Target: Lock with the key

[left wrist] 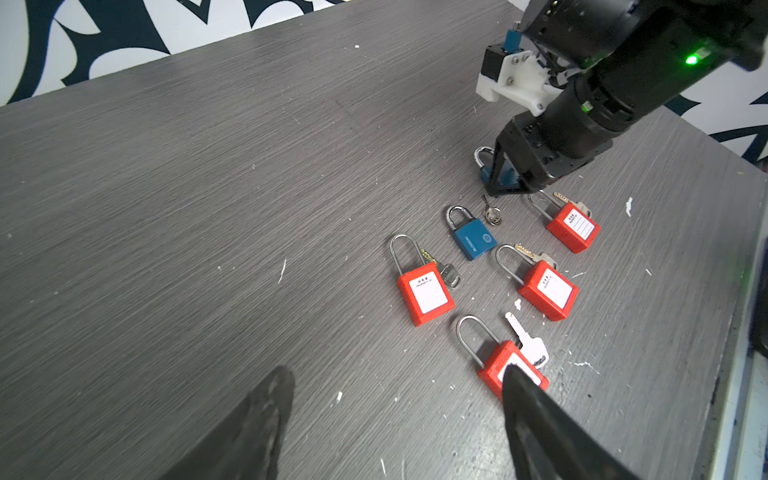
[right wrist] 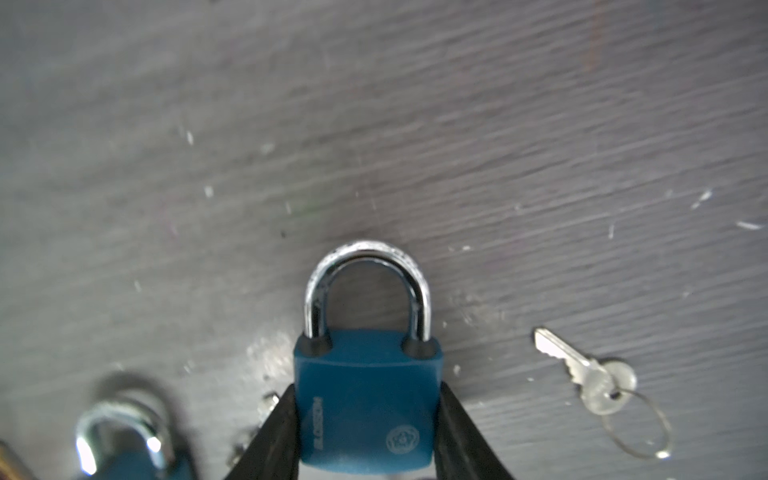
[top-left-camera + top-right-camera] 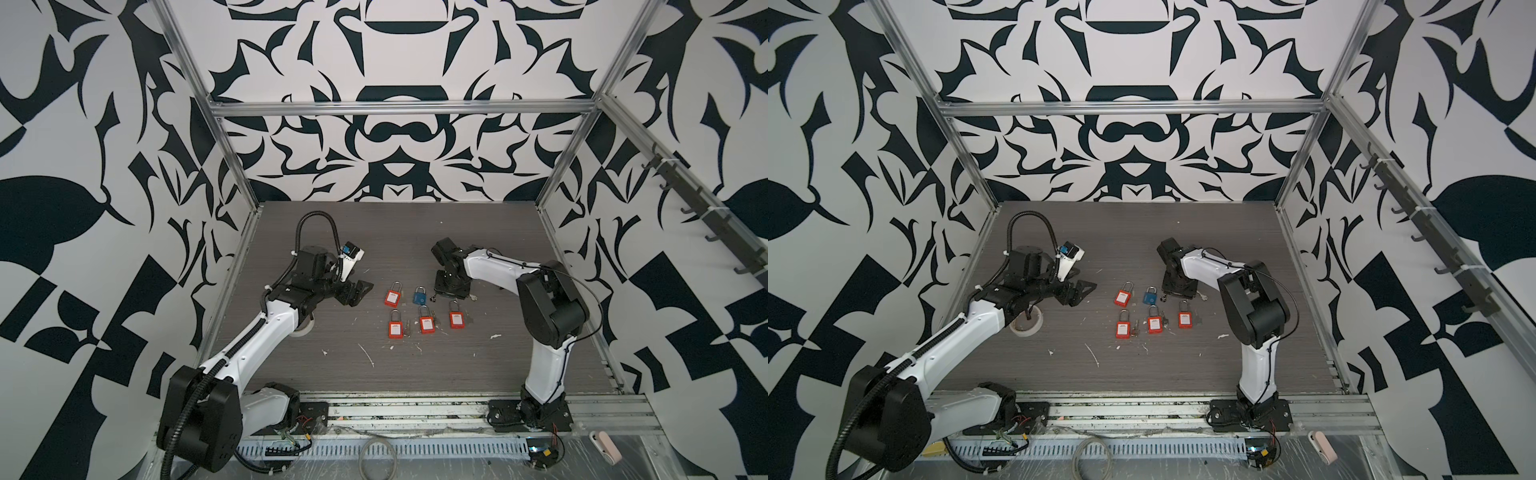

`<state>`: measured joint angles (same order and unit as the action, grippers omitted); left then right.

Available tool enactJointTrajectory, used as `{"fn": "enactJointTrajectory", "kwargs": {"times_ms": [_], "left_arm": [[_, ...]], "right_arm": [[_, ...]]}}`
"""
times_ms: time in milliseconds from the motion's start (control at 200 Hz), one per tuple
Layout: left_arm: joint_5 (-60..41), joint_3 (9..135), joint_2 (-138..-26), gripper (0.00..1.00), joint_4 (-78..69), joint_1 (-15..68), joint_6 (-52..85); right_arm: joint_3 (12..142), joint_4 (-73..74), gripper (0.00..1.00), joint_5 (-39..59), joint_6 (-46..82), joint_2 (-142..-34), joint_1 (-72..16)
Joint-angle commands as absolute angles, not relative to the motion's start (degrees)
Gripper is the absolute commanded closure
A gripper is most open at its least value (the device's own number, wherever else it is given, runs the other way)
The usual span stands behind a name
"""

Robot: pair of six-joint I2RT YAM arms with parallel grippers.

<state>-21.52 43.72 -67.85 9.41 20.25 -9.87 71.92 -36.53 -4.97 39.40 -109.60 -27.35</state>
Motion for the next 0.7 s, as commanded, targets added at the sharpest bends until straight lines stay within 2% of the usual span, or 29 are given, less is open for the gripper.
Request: {"fn": "enactJointTrajectory", "kwargs": {"times_ms": [0, 65, 170, 320, 355, 410, 465, 485, 560, 640, 695], "left_arm": [[-20.19, 42.73, -65.65, 0.19, 10.92, 20.11, -8.97], [-19.49, 42.4, -64.84, 0.2, 11.2, 20.12, -8.79], [-18.16, 41.01, -63.17, 0.19, 10.24, 19.92, -8.17], [-16.96, 38.46, -61.29, 0.16, 5.96, 17.78, -5.31], [-17.28, 37.83, -61.05, 0.16, 4.67, 16.9, -4.57], [-16.93, 36.8, -60.67, 0.16, 2.85, 15.38, -3.22], [-15.04, 35.41, -60.14, 0.16, 0.64, 13.55, -2.17], [-13.74, 34.67, -59.99, 0.11, -0.28, 12.83, -1.58], [-10.5, 31.37, -59.59, 0.08, -5.72, 8.96, 1.29], [-7.32, 27.85, -61.11, 0.06, -12.4, 4.13, 4.7], [-5.41, 26.4, -63.21, 0.04, -15.87, 2.18, 5.13]], "right_arm": [[70.15, -38.51, 0.63, -2.75, 32.72, -108.7, -27.07], [69.87, -38.5, 0.6, -2.51, 31.08, -108.19, -27.07], [69.44, -37.1, 0.46, -4.17, 28.53, -105.24, -27.07], [72.08, -33.84, 0.33, -6.92, 22.34, -99.21, -27.07], [72.94, -33.4, 0.26, -8.62, 20.9, -97.83, -27.07], [73.47, -31.9, 0.03, -10.49, 18.78, -95.12, -26.91], [72.22, -29.21, 0.02, -16.6, 16.62, -91.69, -26.55], [70.88, -27.28, 0.02, -18.65, 15.67, -90.02, -26.46], [62.09, -16.93, 0.01, -25.36, 11.43, -82.94, -25.3], [50.14, -2.49, 0.01, -20.52, 4.55, -76.92, -20.35], [44.28, 3.13, 0.0, -15.77, 4.85, -74.96, -15.48]]}}
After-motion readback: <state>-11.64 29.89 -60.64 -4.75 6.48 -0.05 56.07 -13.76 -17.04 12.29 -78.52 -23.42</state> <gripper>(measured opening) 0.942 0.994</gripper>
